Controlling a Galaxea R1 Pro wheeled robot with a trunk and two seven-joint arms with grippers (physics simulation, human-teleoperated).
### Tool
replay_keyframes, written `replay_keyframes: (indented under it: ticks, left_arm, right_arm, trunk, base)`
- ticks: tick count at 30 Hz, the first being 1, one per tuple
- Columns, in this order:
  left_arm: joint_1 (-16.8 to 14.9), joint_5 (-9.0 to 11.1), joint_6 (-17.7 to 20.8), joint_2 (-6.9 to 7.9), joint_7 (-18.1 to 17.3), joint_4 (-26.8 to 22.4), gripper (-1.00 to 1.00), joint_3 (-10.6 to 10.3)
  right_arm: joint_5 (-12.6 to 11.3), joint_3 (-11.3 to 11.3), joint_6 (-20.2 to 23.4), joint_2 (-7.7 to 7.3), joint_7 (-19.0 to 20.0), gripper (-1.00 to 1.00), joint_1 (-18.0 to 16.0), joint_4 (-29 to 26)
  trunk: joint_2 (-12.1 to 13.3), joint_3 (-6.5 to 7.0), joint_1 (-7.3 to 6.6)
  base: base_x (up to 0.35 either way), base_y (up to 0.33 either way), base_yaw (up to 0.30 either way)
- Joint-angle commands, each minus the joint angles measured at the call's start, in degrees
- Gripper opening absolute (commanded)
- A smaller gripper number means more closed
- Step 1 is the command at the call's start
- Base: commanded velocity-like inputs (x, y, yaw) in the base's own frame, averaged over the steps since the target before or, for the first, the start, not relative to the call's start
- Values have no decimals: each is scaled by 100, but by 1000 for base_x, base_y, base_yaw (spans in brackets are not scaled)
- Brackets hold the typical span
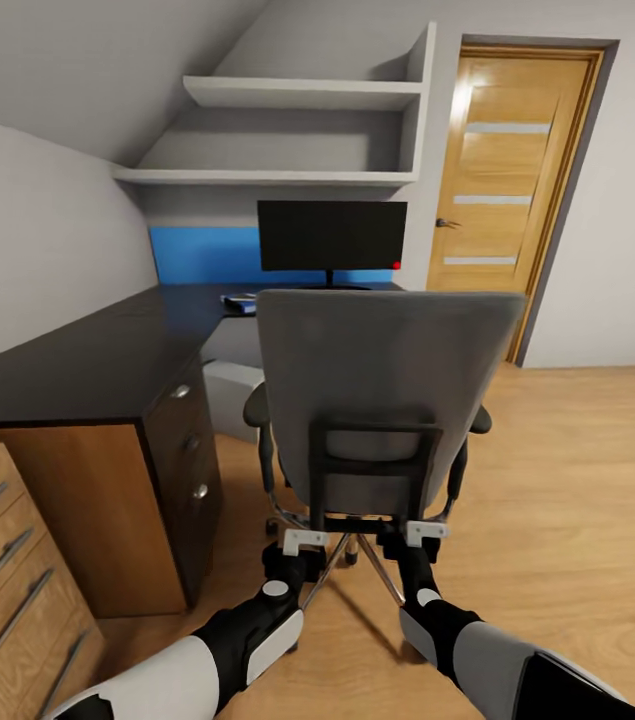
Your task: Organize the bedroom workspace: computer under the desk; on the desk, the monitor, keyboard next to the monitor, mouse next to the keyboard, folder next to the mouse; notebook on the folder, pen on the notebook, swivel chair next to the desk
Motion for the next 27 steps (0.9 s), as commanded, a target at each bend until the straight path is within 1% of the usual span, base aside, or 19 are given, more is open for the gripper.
replay_keyframes:
  ticks: [1,6,21,27]
  left_arm:
    - [-10,37,-43,0,44,9,100,-34]
    - [-10,43,-50,0,44,26,100,-34]
    - [-10,46,-43,0,44,29,100,-34]
    - [-10,46,-37,0,44,29,100,-34]
  right_arm:
    - [-35,-1,-7,-7,-45,100,-2,-2]
    - [-35,3,-7,-35,-45,100,-2,-2]
    - [-29,3,-7,-39,-45,100,-2,-2]
    - [-27,14,-7,-39,-45,100,-2,-2]
  trunk:
    - [-2,-5,2]
    - [-2,-5,2]
    - [-2,-5,2]
    - [-2,-5,2]
  base:
    - [322,-121,14]
    - [322,-84,5]
    - [322,-8,0]
    - [322,-79,0]
